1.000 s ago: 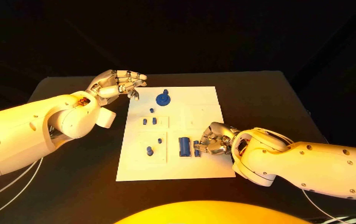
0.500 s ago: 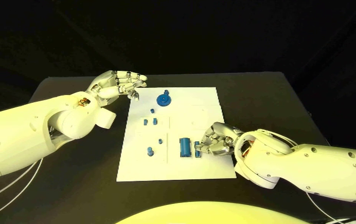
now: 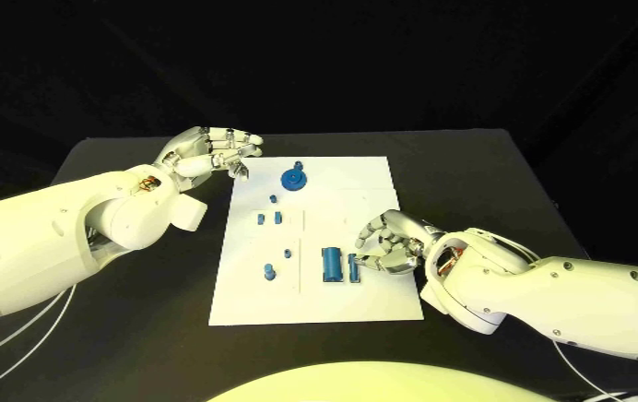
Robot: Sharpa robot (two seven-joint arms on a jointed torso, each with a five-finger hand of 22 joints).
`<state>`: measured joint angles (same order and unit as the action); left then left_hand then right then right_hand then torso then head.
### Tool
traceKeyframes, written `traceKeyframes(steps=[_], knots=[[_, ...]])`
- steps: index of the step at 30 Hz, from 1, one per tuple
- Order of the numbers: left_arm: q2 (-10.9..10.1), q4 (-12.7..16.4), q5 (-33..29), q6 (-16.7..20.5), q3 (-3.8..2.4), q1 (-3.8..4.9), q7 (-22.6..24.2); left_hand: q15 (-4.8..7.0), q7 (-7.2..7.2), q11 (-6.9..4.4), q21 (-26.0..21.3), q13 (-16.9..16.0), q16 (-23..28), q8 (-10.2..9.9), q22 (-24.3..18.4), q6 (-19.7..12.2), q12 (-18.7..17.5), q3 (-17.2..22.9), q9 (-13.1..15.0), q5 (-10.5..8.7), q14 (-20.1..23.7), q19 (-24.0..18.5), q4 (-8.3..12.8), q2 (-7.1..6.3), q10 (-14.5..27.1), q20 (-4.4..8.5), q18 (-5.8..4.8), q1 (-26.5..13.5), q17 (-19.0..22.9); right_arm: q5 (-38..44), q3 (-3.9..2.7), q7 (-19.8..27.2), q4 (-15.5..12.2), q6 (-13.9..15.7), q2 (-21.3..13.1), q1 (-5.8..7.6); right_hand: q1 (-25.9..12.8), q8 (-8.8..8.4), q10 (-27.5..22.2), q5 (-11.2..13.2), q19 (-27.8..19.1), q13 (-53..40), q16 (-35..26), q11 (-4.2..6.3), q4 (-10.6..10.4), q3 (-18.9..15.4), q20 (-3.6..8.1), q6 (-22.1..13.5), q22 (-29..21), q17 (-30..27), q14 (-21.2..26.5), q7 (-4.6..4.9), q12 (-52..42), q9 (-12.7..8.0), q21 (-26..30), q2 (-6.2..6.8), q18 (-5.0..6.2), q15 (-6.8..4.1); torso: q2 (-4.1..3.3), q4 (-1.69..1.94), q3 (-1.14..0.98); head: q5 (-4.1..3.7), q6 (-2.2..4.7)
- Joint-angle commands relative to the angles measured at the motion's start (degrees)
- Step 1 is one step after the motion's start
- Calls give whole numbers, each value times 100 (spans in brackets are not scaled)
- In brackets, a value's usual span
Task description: Assemble the parts on the task board
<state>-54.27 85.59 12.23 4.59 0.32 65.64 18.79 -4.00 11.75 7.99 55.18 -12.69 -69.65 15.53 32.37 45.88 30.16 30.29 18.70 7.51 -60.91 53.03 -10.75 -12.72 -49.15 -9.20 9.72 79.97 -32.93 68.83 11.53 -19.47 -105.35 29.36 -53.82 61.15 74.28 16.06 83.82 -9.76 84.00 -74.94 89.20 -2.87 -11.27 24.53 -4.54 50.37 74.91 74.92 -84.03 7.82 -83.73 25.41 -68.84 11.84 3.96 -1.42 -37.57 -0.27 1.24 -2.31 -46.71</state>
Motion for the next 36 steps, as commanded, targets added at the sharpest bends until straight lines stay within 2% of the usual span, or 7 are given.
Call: traceKeyframes(steps=[1,10,17,27,36], knots=[[10,10,-2,-77,-4,2,30,8,6,10,-25,-8,-20,35,-7,-55,21,4,8,-8,42,15,-20,16,31,-25,87,23,-8,25,1,254,24,14,21,-5,81,-43,255,16,-6,-1055,-3,-40,50,21,-30,26,727,1286,-547,38,1,-10,2,-4,-9,51,-4,12,3,-2,-5],[9,9,-1,-78,-4,2,28,8,6,10,-25,-8,-20,35,-7,-55,21,4,8,-8,42,15,-20,16,31,-25,87,23,-8,43,2,243,64,-234,88,-5,211,-76,272,19,9,-1077,1,-30,281,262,-32,149,752,1298,-549,27,-37,-42,-37,-53,-15,46,-4,18,12,-2,-22],[3,6,-1,-78,-4,2,19,8,6,10,-25,-8,-20,35,-7,-55,21,4,8,-8,42,15,-20,16,31,-25,87,23,-8,43,3,232,29,-385,88,-6,144,-54,300,27,25,-1107,11,-7,331,352,-22,289,775,1321,-555,-4,-82,-42,-80,-103,-22,29,-2,20,11,-5,-30],[-1,2,4,-88,-4,2,-2,6,7,11,-30,-7,-23,44,-12,-61,34,10,11,-8,46,20,-40,19,41,-26,87,25,-3,57,4,174,6,-436,71,-8,59,100,335,33,54,-1138,21,124,507,505,57,669,816,1348,-561,-160,-131,27,-152,-199,-32,-75,-4,24,11,-8,-34],[-3,1,6,-86,-4,2,-10,7,7,11,-31,-7,-22,45,-13,-61,36,14,12,-7,48,21,-43,24,42,-26,87,28,0,93,5,128,61,-396,115,-21,41,129,335,33,59,-1136,23,148,547,532,78,713,823,1354,-563,-186,-128,46,-164,-220,-35,-96,-4,32,17,-7,-29]])
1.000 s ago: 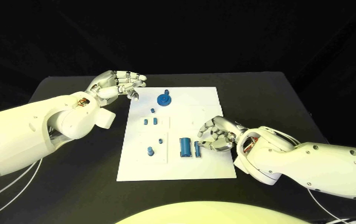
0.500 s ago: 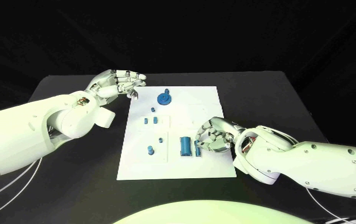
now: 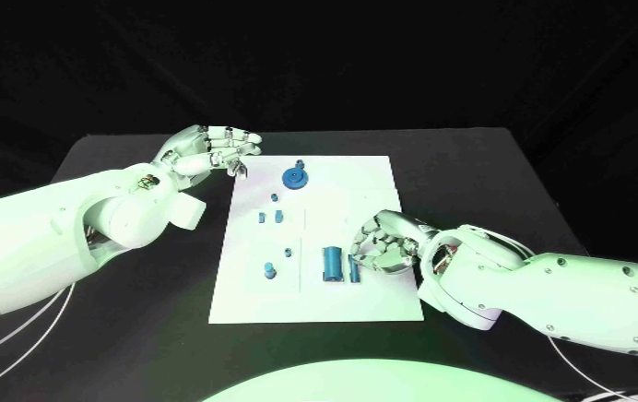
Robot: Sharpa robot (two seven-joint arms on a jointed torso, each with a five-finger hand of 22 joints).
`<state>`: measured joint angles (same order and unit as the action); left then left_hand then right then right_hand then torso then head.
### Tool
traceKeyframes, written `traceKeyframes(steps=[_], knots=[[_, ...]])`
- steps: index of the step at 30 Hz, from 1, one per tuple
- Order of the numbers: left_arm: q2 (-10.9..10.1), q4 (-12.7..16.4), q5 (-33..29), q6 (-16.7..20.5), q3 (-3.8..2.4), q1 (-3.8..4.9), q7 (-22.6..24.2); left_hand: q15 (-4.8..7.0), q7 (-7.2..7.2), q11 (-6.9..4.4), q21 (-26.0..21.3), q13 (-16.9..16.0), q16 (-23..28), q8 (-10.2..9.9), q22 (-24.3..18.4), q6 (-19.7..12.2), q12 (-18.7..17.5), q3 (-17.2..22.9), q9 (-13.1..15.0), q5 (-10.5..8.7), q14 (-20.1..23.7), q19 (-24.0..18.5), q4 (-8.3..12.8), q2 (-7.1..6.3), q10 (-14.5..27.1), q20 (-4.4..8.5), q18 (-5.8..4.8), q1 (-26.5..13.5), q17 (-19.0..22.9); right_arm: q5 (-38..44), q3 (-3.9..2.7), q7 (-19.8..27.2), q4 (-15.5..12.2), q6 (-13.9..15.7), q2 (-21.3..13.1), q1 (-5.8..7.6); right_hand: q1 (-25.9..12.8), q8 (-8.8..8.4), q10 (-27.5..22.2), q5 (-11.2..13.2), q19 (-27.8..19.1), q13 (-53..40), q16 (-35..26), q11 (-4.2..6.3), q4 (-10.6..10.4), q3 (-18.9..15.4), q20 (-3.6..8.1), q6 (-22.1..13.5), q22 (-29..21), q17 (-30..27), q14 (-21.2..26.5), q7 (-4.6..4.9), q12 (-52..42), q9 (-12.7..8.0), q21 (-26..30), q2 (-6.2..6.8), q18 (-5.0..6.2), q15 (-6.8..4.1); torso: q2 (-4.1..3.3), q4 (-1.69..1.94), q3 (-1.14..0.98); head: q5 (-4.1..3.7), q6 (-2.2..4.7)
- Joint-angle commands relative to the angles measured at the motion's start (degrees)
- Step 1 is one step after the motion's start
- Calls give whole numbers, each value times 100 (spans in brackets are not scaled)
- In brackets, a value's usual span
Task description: Assemble the parts on the task board
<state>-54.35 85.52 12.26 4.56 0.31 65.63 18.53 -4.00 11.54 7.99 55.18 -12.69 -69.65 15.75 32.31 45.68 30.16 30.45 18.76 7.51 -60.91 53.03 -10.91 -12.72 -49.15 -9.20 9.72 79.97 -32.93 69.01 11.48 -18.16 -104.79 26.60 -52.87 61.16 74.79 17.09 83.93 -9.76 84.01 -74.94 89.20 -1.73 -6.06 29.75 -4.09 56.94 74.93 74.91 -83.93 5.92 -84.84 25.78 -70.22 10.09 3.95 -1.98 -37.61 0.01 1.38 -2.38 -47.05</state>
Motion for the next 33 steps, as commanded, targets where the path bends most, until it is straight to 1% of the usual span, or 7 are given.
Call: traceKeyframes(steps=[1,4,10,19,20,26,33], knots=[[4,8,4,-83,-4,2,16,7,27,11,-31,-7,-22,23,-6,-41,37,-2,6,-7,48,21,-27,24,42,-26,88,28,0,82,10,-2,11,-102,24,-24,-11,26,322,34,54,-1133,23,34,25,11,33,55,815,1356,-573,3,-12,9,-11,-45,-32,-41,0,4,2,0,8],[3,8,4,-83,-4,2,14,7,27,11,-31,-7,-22,23,-6,-41,37,-2,6,-7,48,21,-27,24,42,-26,88,28,0,113,10,6,52,-30,57,-30,-52,-4,314,35,49,-1122,19,29,42,23,43,-2,811,1345,-570,18,2,3,10,-44,-30,-45,2,6,6,-1,11],[4,8,4,-86,-4,2,12,7,27,11,-31,-7,-22,23,-6,-41,37,-2,6,-7,48,21,-27,24,42,-26,88,28,0,204,10,36,146,17,137,-44,-93,-40,303,36,43,-1110,17,13,66,35,45,-65,805,1342,-569,40,20,-6,34,-33,-28,-36,-3,15,4,1,8],[8,2,4,-82,-4,2,21,7,27,11,-31,-7,-22,23,-6,-41,37,-2,6,-7,48,21,-27,24,42,-26,88,28,0,290,10,93,322,66,245,-78,-65,-63,305,32,45,-1113,22,0,152,81,41,-105,812,1355,-572,57,16,-8,28,-31,-31,-26,-5,16,0,14,-3],[8,2,4,-83,-4,2,20,7,27,11,-31,-7,-22,23,-6,-41,37,-2,6,-7,48,21,-27,24,42,-26,88,28,0,295,10,98,330,68,251,-79,-65,-63,305,32,45,-1113,22,0,152,81,41,-105,812,1355,-572,57,16,-8,28,-31,-31,-26,-5,17,-3,10,-2],[8,-2,4,-82,-4,2,19,7,27,11,-31,-7,-22,23,-6,-41,37,-2,6,-7,48,21,-27,24,42,-26,88,28,0,328,10,135,352,86,257,-84,-44,-67,304,33,45,-1113,21,-8,218,104,36,-109,814,1351,-571,64,16,-5,28,-16,-32,-18,-1,8,3,10,-9],[16,-5,4,-90,-4,2,18,7,27,11,-32,-7,-25,26,-7,-43,43,8,7,-6,47,24,-33,36,43,-25,88,36,-1,337,10,196,348,155,247,-86,-34,-68,303,35,44,-1113,21,-11,252,114,34,-111,814,1351,-571,68,16,-2,34,-5,-31,-16,-2,14,2,-1,3]])
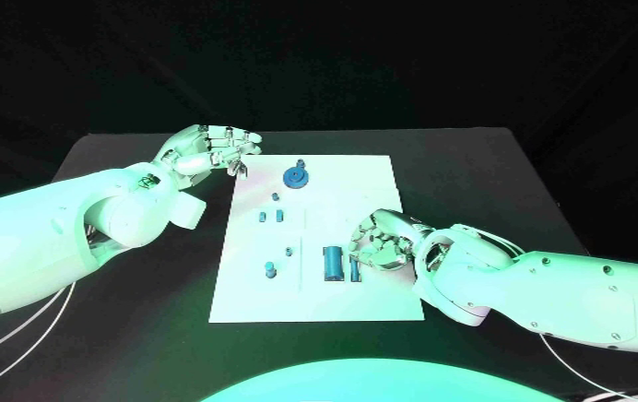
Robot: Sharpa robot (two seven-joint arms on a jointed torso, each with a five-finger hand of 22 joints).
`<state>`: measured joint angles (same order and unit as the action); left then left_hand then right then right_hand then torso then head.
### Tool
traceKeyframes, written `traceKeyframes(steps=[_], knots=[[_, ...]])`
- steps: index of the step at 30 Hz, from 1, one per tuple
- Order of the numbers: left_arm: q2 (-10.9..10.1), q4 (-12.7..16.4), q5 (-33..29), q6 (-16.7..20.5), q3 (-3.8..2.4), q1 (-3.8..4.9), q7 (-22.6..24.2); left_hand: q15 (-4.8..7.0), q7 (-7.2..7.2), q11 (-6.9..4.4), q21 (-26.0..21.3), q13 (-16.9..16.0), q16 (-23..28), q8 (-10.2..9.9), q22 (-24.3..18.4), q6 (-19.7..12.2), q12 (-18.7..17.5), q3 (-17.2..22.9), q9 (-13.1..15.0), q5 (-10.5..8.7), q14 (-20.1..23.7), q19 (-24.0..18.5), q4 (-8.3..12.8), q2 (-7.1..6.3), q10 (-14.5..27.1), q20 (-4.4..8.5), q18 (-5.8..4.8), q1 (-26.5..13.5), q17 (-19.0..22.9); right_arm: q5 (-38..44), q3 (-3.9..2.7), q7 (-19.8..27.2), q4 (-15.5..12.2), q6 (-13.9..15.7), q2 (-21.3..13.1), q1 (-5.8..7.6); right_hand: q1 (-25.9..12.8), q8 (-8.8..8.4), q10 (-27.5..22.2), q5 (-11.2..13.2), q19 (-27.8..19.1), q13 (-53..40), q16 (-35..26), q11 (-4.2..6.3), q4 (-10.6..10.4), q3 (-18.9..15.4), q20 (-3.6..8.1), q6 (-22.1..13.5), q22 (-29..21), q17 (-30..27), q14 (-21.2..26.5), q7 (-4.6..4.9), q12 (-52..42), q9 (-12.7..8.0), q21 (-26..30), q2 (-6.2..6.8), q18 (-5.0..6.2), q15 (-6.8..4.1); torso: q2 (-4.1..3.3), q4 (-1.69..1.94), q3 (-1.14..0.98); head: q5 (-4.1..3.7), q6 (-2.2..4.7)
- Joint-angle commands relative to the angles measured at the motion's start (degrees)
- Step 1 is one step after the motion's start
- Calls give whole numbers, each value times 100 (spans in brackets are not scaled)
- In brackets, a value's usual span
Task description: Assemble the parts on the task board
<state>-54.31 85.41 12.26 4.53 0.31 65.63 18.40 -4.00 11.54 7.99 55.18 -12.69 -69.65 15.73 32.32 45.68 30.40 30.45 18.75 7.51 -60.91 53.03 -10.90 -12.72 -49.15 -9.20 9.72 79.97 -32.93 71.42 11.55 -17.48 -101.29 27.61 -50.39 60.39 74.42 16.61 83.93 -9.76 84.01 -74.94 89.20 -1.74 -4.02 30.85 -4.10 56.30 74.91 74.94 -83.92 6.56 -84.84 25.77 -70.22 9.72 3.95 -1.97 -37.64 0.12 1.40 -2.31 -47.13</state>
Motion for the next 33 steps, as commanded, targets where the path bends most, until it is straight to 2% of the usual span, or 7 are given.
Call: traceKeyframes(steps=[1,13,20,25,27,28,33], knots=[[13,6,4,-87,-4,2,32,7,27,10,-32,-7,-25,28,-9,-43,19,8,9,-6,47,24,-33,36,43,-26,88,36,-1,97,3,138,-3,67,-1,-9,3,-22,303,35,44,-1112,21,-12,52,5,34,-50,817,1348,-572,7,16,-2,32,33,-31,-16,2,6,0,-11,11],[36,-18,-35,-46,-4,1,86,7,26,10,-33,-7,-9,30,-9,-43,21,14,10,-7,71,24,-37,45,43,-26,88,37,44,-1031,-22,1356,-37,539,-181,111,-236,-112,220,45,-60,-1022,-41,-85,39,-74,-12,-214,704,1190,-535,88,139,-23,388,169,27,44,21,5,13,-18,91],[99,-87,-171,79,-3,-13,187,-21,37,27,-250,-1,292,54,-115,-67,58,19,17,-14,464,-187,-77,23,68,-53,80,49,251,-2502,-80,2537,595,527,-164,445,-268,-126,-20,43,-301,-757,-217,-108,76,-98,-42,-268,447,789,-431,113,501,-14,1133,212,152,66,99,-13,62,-28,169],[209,-196,-304,292,-3,-67,337,-57,48,47,-567,8,650,76,-286,-86,91,15,22,-19,789,-392,-99,16,88,-92,77,77,445,-4169,-131,3348,1477,291,40,639,-228,-105,-1511,45,-1551,880,-1615,-184,195,0,-119,-501,-937,-1399,361,196,2637,53,4598,175,650,138,202,-17,123,2,295],[279,-291,-405,420,-3,-80,422,-93,53,71,-841,15,984,88,-435,-98,105,16,23,-21,1056,-565,-115,5,99,-128,67,86,612,-4718,-146,3583,1802,173,150,688,-244,-88,-2052,48,-1662,1509,-2230,-216,220,24,-153,-585,-1101,-2162,702,230,3384,77,4809,197,640,161,232,-22,134,14,359],[311,-338,-457,477,-3,-84,461,-132,61,72,-1064,22,1247,103,-558,-96,113,25,27,-20,1232,-697,-131,10,105,-165,60,91,749,-4919,-153,3666,1926,120,198,702,-262,-68,-2550,46,-1826,2051,-3035,-243,216,62,-187,-647,-1256,-3091,1195,266,4039,98,5020,191,635,208,251,-26,137,17,399],[525,-660,-835,809,-3,-98,690,-278,63,140,-1949,234,2304,161,-1080,-122,-79,53,43,-24,1581,-1003,-187,2,197,-351,38,108,1255,-5814,-185,4018,2588,-227,511,745,-319,-57,-2936,61,-2317,2918,-4328,-386,176,160,-340,-901,-1834,-3883,1844,388,4879,96,5707,232,623,364,332,-47,142,66,565]])
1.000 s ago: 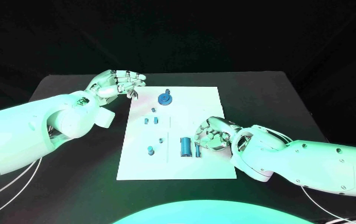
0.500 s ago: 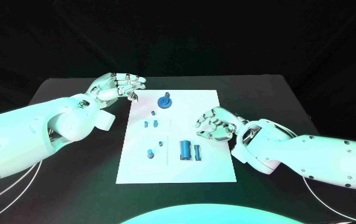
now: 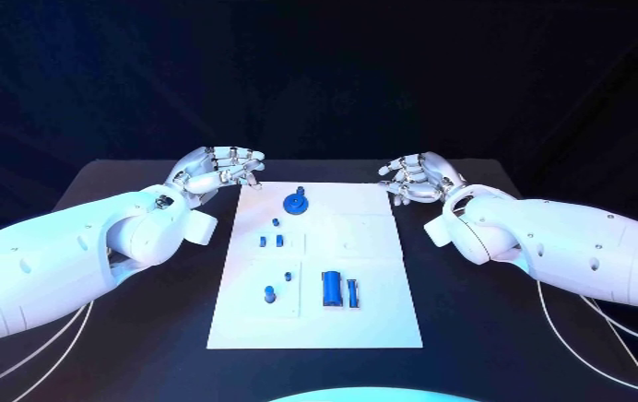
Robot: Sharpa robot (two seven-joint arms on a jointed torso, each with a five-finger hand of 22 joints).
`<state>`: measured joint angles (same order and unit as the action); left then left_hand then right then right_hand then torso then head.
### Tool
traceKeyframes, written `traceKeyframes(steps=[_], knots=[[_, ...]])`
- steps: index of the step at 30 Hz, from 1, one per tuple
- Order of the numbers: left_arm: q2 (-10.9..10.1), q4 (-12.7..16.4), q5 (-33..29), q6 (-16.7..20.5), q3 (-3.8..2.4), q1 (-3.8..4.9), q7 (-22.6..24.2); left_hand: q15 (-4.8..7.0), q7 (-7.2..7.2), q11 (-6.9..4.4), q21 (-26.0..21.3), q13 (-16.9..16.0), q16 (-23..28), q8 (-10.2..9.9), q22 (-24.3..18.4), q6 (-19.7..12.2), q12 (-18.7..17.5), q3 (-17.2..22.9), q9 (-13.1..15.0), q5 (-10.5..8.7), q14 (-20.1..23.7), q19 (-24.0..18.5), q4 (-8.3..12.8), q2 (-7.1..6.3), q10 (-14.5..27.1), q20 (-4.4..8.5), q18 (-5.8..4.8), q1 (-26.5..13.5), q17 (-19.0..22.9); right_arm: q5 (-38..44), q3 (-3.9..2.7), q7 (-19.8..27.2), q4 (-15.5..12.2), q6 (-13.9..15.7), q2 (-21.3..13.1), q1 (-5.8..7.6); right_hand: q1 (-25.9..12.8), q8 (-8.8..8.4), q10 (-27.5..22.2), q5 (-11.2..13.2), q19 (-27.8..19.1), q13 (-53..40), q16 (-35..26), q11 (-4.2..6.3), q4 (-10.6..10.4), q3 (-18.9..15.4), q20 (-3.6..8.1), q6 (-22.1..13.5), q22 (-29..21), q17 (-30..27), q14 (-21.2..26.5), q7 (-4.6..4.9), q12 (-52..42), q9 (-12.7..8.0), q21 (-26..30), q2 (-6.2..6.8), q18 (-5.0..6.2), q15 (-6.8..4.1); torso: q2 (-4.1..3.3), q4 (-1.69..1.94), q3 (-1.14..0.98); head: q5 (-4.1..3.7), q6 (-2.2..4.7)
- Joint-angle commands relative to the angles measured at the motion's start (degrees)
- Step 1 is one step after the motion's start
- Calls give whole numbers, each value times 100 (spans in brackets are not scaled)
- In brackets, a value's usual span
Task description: Assemble the parts on the task board
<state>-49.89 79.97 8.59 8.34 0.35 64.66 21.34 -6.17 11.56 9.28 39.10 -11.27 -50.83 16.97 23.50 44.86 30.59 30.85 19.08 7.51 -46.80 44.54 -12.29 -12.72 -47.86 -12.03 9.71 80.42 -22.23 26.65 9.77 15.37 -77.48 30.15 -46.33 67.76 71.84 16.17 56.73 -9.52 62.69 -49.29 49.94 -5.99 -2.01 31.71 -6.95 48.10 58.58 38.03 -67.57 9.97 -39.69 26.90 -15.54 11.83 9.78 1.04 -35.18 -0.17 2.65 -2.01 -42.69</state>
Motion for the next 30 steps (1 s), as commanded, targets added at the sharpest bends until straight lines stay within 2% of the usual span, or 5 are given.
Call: traceKeyframes(steps=[1,12,13,20,30], knots=[[145,-208,-556,496,-6,-2,445,-83,52,25,-484,140,596,53,-284,-31,-149,20,15,-22,203,-192,-57,6,64,-105,38,67,254,-1486,-13,797,350,-562,179,12,-93,-88,-212,44,-494,1068,-1044,-67,-76,226,-164,-147,-535,-467,550,152,1069,-77,618,79,23,162,104,-17,13,44,152],[678,-950,-903,776,-6,-10,693,-436,-104,206,-2863,767,3365,-247,-1798,-118,-1713,-734,-419,-72,600,-560,-233,150,-105,-466,-99,226,1031,-2370,-40,1057,1177,-1098,620,25,-61,-582,-14,39,-1464,3807,-3423,-393,-54,96,-770,-59,-2585,-1702,1324,294,2999,-456,1199,-2,69,691,175,39,-37,72,397],[624,-896,-627,564,-2,-8,404,617,-1156,-928,-3910,1127,5083,-1697,-2350,-4486,-3059,-3085,-1908,-751,4680,-4454,1229,1272,4786,1203,-971,-2282,2223,-1815,-39,738,1118,-656,589,26,-2201,-1617,-5673,952,-6269,4929,-4994,599,201,-3171,695,-4810,-5858,-3803,6757,-997,3969,-2690,1554,-1183,-978,-104,158,20,-14,71,348],[611,-660,-656,940,-6,-63,459,617,-1156,-928,-3910,1127,5083,-1697,-2350,-4486,-3059,-3085,-1908,-751,4680,-4454,1229,1272,4786,1203,-971,-3615,2223,-1950,-188,850,741,-329,521,-99,-7184,-1617,-5673,952,-6269,4929,-4994,599,201,-3171,695,-4810,-5858,-3803,6757,-997,3969,-2690,1554,-1183,-978,-104,252,19,-112,122,536],[561,258,-768,2399,-22,-277,673,617,-1156,-928,-3910,1127,5083,-1697,-2350,-4486,-3059,-3085,-1908,-751,4680,-4454,1229,1272,4786,1203,-971,-8042,2223,-2432,-720,1250,-600,835,280,-544,-7184,-1617,-5673,952,-6269,4929,-4994,599,201,-3171,695,-4810,-5858,-3803,6757,-997,3969,-2690,1554,-1183,-978,-104,400,17,-265,201,831]])
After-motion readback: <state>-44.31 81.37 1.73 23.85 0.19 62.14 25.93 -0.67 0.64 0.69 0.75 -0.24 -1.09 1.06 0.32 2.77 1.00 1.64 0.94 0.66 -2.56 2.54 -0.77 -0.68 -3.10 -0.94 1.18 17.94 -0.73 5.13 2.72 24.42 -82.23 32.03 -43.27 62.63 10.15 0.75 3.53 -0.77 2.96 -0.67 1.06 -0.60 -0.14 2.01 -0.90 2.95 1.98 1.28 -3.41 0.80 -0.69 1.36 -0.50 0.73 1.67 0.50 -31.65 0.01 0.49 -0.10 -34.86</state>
